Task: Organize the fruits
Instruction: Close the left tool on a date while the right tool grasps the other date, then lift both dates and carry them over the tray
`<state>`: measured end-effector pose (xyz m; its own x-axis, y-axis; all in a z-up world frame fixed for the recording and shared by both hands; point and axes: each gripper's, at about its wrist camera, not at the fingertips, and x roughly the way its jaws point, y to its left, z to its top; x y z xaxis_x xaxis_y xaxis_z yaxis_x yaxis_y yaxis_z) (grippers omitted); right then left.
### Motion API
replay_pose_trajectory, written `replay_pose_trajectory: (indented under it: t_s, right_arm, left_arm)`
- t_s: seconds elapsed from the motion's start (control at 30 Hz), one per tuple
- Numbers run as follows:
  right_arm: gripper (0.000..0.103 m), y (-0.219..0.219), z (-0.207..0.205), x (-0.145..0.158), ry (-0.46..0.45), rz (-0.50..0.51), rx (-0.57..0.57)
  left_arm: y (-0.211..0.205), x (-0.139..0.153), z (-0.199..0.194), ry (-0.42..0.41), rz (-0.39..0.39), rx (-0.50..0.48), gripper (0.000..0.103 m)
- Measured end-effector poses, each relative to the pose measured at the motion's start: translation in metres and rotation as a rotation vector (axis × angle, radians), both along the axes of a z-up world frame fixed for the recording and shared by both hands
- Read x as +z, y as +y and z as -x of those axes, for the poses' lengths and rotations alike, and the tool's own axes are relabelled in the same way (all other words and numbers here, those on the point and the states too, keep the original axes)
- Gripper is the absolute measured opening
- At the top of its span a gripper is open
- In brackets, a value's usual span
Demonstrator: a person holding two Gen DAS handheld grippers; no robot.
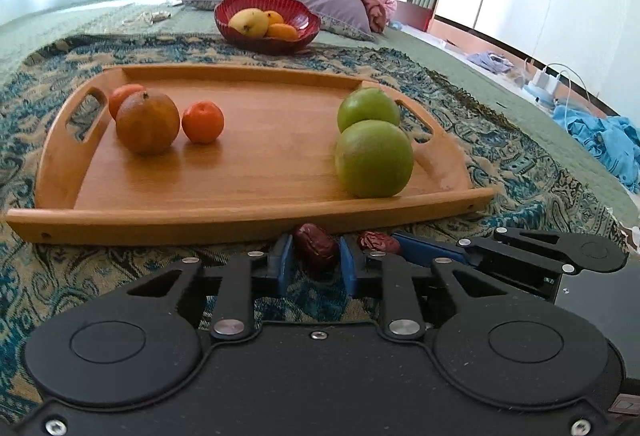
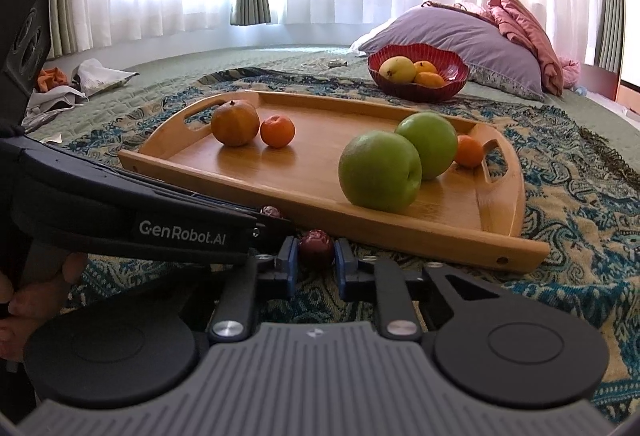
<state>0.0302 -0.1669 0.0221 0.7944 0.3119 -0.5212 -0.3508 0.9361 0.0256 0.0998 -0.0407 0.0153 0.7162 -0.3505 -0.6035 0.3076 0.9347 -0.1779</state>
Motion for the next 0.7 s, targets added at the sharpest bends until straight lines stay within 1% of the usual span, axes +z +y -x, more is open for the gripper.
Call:
replay_pose_trajectory:
  t_s: [0.17,0.33,0.5,0.7]
  right_arm:
    - [0.023,0.0,0.001,0.003,-0.013,0.006,-0.008]
    - [0.023,-0.002,0.001,0.006,-0.017,-0.001,-0.019]
    - [0.023,-0.001,0.005,0.01,-0.035,0.007,-0.019]
    - [0.023,-0.001,0.006,0.017,-0.053,-0.001,-0.028]
  left_arm:
    - [-0.002,0.004,0.003,-0.019,-0.024,-0.004,0.024]
    - [0.0,0.008,0.005,-0.03,-0.028,0.005,0.024]
    - [0.003,0.014,0.006,-0.065,-0.051,0.025,0.024]
    - [0.011,0.02,0.003,-0.073,-0.046,0.048,0.024]
